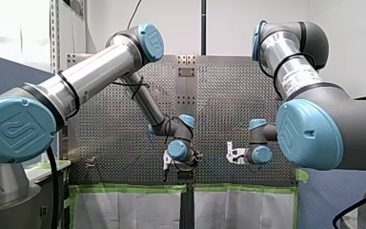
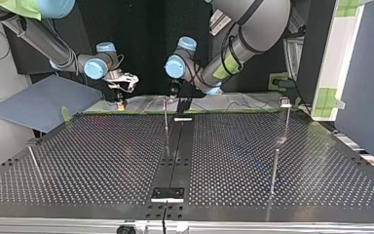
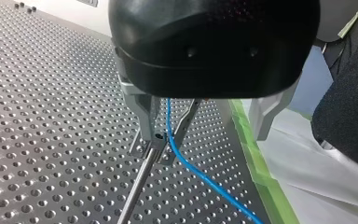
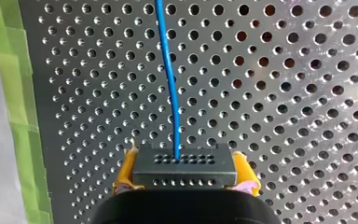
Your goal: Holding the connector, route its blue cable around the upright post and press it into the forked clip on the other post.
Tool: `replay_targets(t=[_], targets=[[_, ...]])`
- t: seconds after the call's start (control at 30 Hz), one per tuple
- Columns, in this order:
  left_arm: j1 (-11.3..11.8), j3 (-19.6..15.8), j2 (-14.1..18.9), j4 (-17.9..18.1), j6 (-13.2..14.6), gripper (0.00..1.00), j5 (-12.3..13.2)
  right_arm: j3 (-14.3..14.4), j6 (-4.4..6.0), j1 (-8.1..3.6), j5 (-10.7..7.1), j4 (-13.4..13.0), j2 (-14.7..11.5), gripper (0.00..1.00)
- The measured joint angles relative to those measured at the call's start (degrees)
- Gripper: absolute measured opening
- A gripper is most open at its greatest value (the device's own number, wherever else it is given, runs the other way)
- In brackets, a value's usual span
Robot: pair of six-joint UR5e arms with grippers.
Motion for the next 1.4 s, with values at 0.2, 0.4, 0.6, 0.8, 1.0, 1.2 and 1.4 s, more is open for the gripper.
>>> replay_targets(t=[0.2, 0.4, 0.6, 0.8, 1.0, 1.2, 1.4], targets=[[-0.46, 0.03, 0.06, -0.13, 0.96, 1.00, -1.00, 0.01, 0.09, -0.01, -0.01, -0.11, 0.00, 0.00], [-1.68, 0.05, 0.11, -0.26, 3.90, 1.00, -2.75, 0.02, 0.14, 0.00, 0.00, -0.13, 0.01, 0.00], [-2.78, 0.02, 0.62, -0.27, 4.92, 1.00, -3.28, 0.02, 0.22, -0.02, 0.00, -0.17, 0.02, 0.00], [-3.79, -0.17, 2.17, -0.28, 4.94, 1.00, -4.08, 0.02, 0.24, -0.02, -0.06, -0.22, 0.02, 0.00], [-4.41, -0.59, 2.44, -0.51, 4.86, 1.00, -4.24, 0.02, 0.25, -0.02, -0.09, -0.19, 0.02, 0.00], [-4.54, -0.72, 2.45, -1.60, 4.30, 1.00, -5.30, 0.02, 0.27, -0.02, -0.09, -0.14, 0.02, 0.00], [-4.63, -0.79, 2.46, -2.32, 3.96, 1.00, -6.25, 0.02, 0.31, -0.03, -0.09, -0.13, 0.03, 0.00]])
